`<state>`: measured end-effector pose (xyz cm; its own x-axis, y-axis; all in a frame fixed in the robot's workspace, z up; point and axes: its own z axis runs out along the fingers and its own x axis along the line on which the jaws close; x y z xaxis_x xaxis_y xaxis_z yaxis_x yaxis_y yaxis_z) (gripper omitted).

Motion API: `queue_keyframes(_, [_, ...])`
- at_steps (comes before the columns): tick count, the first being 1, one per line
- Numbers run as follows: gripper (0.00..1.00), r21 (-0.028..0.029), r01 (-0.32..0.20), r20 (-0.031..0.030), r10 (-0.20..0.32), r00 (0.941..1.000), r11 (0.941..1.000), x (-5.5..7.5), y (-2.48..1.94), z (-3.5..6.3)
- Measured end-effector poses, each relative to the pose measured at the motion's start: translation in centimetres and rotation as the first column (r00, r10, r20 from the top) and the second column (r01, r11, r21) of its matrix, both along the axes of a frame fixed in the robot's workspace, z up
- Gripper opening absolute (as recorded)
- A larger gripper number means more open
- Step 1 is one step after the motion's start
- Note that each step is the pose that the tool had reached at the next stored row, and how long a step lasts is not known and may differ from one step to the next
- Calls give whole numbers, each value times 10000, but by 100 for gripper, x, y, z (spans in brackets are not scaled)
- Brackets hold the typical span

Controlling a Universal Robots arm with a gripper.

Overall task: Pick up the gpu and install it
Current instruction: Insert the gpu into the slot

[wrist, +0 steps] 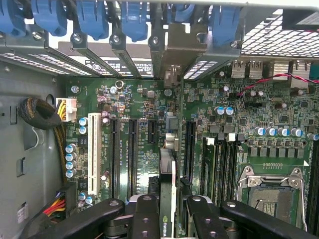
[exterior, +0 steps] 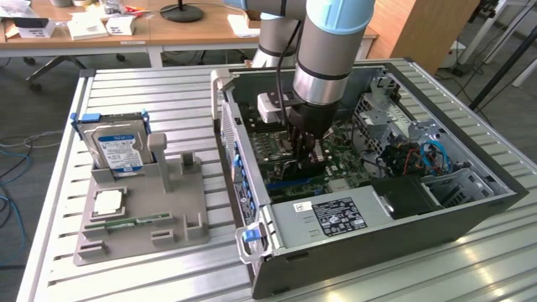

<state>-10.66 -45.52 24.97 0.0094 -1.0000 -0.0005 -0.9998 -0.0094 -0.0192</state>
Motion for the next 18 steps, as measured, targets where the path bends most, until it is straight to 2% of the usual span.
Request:
queue_keyframes(4, [27,0,0,-2,0,10000,10000,0,0,0])
queue_keyframes(5, [33,0,1,0,-1,10000,10000,0,0,0])
queue_keyframes(14, [33,0,0,0,0,10000,10000,0,0,1])
queue_keyframes(18, [33,-1,1,-1,-1,10000,10000,0,0,65])
